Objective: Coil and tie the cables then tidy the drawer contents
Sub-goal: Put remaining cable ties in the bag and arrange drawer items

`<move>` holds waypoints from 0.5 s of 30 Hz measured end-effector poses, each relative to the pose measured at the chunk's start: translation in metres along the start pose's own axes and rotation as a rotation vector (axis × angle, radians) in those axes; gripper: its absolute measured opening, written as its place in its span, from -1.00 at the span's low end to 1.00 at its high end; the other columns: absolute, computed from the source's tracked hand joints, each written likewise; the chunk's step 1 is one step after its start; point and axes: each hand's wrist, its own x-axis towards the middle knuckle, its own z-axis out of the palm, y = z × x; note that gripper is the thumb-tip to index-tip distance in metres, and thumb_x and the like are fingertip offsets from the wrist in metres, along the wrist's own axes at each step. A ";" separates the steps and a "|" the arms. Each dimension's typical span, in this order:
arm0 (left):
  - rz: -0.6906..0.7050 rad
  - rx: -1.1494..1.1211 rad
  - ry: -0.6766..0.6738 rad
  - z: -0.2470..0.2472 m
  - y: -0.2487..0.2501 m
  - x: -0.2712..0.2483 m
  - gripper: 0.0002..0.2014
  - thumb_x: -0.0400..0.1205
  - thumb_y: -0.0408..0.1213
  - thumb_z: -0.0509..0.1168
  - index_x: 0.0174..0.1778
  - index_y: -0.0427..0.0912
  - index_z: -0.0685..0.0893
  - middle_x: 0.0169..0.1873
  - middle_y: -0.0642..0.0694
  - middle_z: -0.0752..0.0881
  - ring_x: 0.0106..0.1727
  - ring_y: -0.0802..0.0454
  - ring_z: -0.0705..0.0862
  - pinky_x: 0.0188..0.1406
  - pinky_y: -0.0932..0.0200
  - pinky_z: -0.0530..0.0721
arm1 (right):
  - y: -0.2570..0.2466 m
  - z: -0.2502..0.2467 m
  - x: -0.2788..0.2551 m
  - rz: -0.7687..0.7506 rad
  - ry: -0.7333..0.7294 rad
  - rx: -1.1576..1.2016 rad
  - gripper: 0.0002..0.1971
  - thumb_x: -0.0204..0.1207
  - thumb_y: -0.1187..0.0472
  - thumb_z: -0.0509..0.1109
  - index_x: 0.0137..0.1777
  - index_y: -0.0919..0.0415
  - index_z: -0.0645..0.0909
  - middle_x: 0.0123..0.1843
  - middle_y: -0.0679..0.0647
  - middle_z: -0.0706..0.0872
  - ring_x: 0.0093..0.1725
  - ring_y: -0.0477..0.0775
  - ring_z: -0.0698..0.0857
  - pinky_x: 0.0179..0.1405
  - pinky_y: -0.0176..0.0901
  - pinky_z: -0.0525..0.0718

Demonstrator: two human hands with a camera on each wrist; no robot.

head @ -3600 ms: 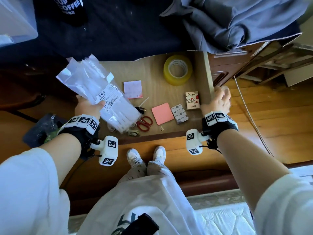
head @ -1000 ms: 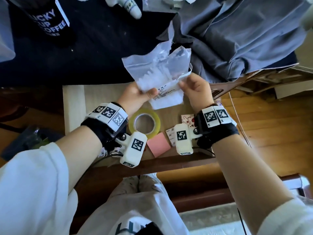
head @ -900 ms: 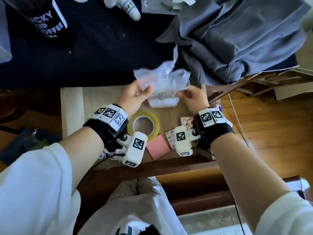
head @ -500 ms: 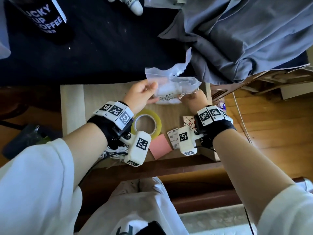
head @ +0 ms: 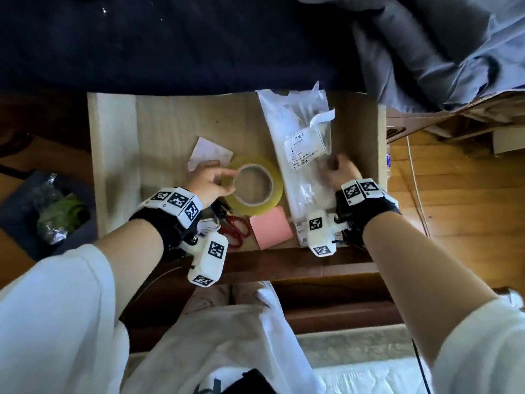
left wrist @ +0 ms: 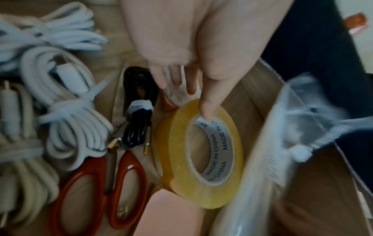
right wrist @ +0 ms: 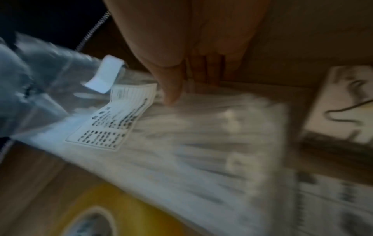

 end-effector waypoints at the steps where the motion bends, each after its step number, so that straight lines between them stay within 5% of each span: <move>1: 0.027 -0.040 0.053 0.000 0.001 -0.002 -0.67 0.51 -0.53 0.40 0.17 -0.19 0.69 0.26 -0.11 0.59 0.31 -0.02 0.54 0.19 0.36 0.40 | 0.006 0.003 -0.001 0.020 -0.025 -0.074 -0.66 0.59 0.21 0.29 0.32 0.31 0.51 0.27 0.32 0.62 0.24 0.30 0.60 0.10 -0.10 0.49; 3: 0.081 -0.137 0.093 0.002 0.008 -0.007 -0.77 0.51 -0.55 0.39 -0.08 -0.12 0.69 -0.15 0.04 0.69 -0.07 0.18 0.64 -0.12 0.43 0.50 | 0.017 0.004 -0.005 0.025 -0.095 -0.223 -0.63 0.56 0.33 0.27 0.38 0.32 0.49 0.37 0.32 0.54 0.33 0.30 0.54 0.24 -0.08 0.48; 6: -0.017 -0.322 -0.204 0.011 0.022 -0.016 -0.82 0.61 -0.48 0.29 -0.12 -0.10 0.69 -0.38 0.07 0.74 -0.40 0.30 0.67 -0.42 0.43 0.56 | 0.028 0.006 -0.018 -0.008 -0.223 -0.474 -0.58 0.54 0.28 0.34 0.40 0.30 0.46 0.35 0.26 0.55 0.33 0.26 0.55 0.27 -0.04 0.55; 9: -0.128 -0.436 -0.371 0.021 0.026 -0.020 -0.85 0.68 -0.40 0.21 -0.03 -0.16 0.69 -0.35 0.03 0.79 -0.36 0.19 0.74 -0.40 0.37 0.62 | 0.034 0.006 -0.023 -0.030 -0.372 -0.728 -0.59 0.41 0.11 0.51 0.21 0.27 0.60 0.07 0.13 0.70 0.07 0.20 0.70 0.09 0.07 0.71; 12: -0.132 -0.462 -0.345 0.021 0.025 -0.020 -0.82 0.70 -0.36 0.18 -0.03 -0.10 0.69 -0.32 0.05 0.81 -0.31 0.20 0.76 -0.36 0.37 0.63 | 0.028 -0.002 -0.031 -0.091 -0.403 -0.773 -0.67 0.48 0.10 0.44 0.18 0.25 0.61 0.00 0.08 0.71 0.07 0.14 0.70 0.12 0.05 0.70; 15: -0.162 -0.499 -0.327 0.018 0.021 -0.021 -0.81 0.71 -0.34 0.17 -0.01 -0.08 0.69 -0.30 0.07 0.81 -0.30 0.20 0.76 -0.33 0.35 0.63 | 0.020 -0.008 -0.037 -0.118 -0.397 -0.747 -0.87 0.55 0.19 0.38 -0.12 0.26 0.58 -0.28 0.02 0.54 -0.03 0.07 0.59 0.03 -0.05 0.62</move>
